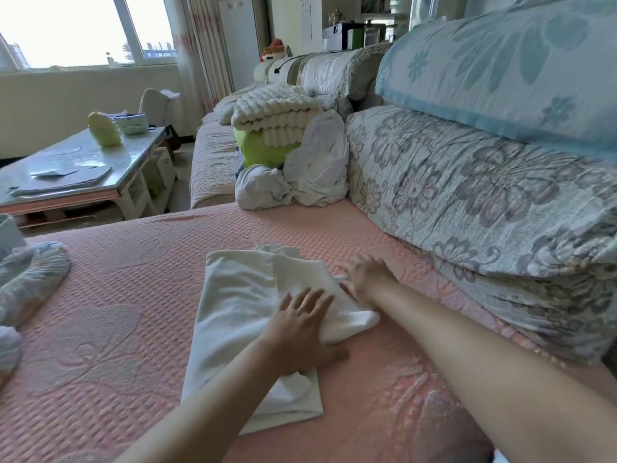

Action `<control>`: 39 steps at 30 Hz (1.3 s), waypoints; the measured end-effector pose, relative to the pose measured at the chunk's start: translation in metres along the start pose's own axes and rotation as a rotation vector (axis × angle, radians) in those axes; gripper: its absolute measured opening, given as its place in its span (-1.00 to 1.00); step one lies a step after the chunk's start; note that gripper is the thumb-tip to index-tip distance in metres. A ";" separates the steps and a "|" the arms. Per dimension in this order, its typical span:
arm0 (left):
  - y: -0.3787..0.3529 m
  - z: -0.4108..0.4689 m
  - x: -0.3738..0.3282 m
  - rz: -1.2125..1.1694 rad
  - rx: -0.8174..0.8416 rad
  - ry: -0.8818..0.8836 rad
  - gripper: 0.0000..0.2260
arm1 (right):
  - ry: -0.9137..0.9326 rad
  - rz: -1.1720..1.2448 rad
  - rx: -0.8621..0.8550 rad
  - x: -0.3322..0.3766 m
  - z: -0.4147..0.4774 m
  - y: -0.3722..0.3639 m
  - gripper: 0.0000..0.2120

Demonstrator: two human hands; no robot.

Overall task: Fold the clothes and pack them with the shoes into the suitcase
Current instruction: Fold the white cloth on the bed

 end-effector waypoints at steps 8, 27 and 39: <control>-0.008 0.002 0.006 -0.005 0.180 0.050 -0.16 | -0.309 -0.164 -0.156 -0.042 0.002 0.009 -0.76; 0.046 0.024 -0.049 -0.292 -0.288 0.017 -0.86 | -0.179 0.013 0.011 -0.032 -0.008 0.020 -0.68; 0.078 -0.067 0.076 -0.956 -0.277 0.611 -0.91 | -0.163 1.411 0.151 0.087 0.007 0.067 -0.83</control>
Point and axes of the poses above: each hand's wrist, its own z-axis towards the middle knuckle, its own y-axis out of the back of the hand, x = y × z, the point moved 4 cm from there along z, towards the middle knuckle
